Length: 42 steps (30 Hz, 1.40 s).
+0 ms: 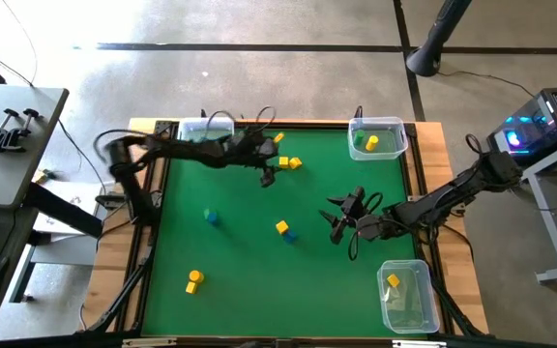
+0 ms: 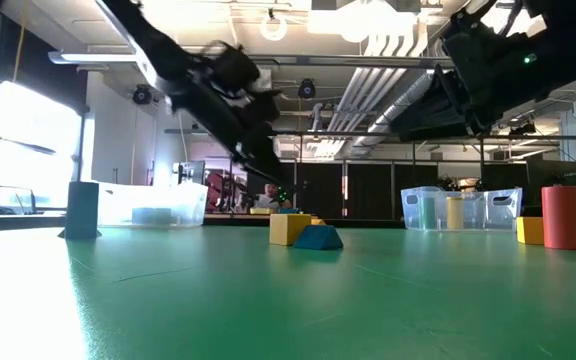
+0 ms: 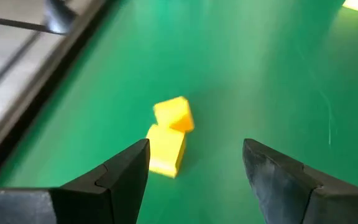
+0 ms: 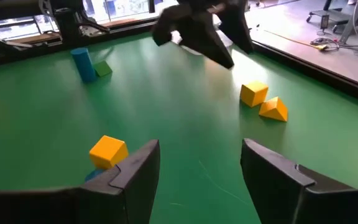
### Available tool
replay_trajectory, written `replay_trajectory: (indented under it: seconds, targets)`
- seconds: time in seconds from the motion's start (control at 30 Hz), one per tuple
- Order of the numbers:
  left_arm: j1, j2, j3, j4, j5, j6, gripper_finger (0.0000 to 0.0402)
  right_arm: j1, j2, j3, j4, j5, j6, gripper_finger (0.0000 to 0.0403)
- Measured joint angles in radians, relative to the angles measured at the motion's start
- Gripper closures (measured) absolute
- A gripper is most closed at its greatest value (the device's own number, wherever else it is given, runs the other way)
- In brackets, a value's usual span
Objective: Sort blocks by size
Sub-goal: Put the yellow cube block into the top left transparent bin
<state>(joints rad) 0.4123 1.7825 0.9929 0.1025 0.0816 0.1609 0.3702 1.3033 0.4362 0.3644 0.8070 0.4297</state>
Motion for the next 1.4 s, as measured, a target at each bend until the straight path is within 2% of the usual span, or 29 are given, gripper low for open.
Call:
replay_trajectory:
  seconds: [0.07,0.13,0.27,0.3,0.37,0.43,0.73,1.07,1.4]
  targets:
    - [0.01,0.065,0.065,-0.038,0.051,0.01,0.0158,-0.001,0.0,0.0,0.002,0.0,0.0,0.0188]
    - [0.014,0.124,0.124,-0.08,0.057,0.03,0.0158,0.0,0.0,0.0,0.002,-0.001,0.0,0.0188]
    - [0.014,0.208,0.188,-0.106,0.027,0.081,0.0158,0.004,0.0,0.0,0.001,-0.004,0.0,0.0188]
    - [0.01,0.217,0.195,-0.109,-0.011,0.085,0.0158,0.005,0.0,0.0,0.001,-0.005,0.0,0.0188]
    - [0.004,0.22,0.199,-0.111,-0.08,0.087,0.0158,0.005,0.0,0.0,0.0,-0.011,0.0,0.0188]
    - [0.004,0.221,0.199,-0.114,-0.1,0.087,0.0158,0.005,0.0,0.0,-0.001,-0.021,0.0,0.0188]
    - [0.004,0.22,0.201,-0.144,-0.088,0.075,0.0158,0.005,0.0,0.0,-0.001,-0.023,0.001,0.0188]
    - [-0.038,0.15,0.199,-0.155,-0.082,0.077,0.0158,0.003,0.0,0.0,-0.009,-0.022,0.008,0.0188]
    - [0.006,0.152,0.198,-0.163,-0.107,0.071,0.0158,0.003,0.0,0.0,-0.009,-0.022,0.011,0.0188]
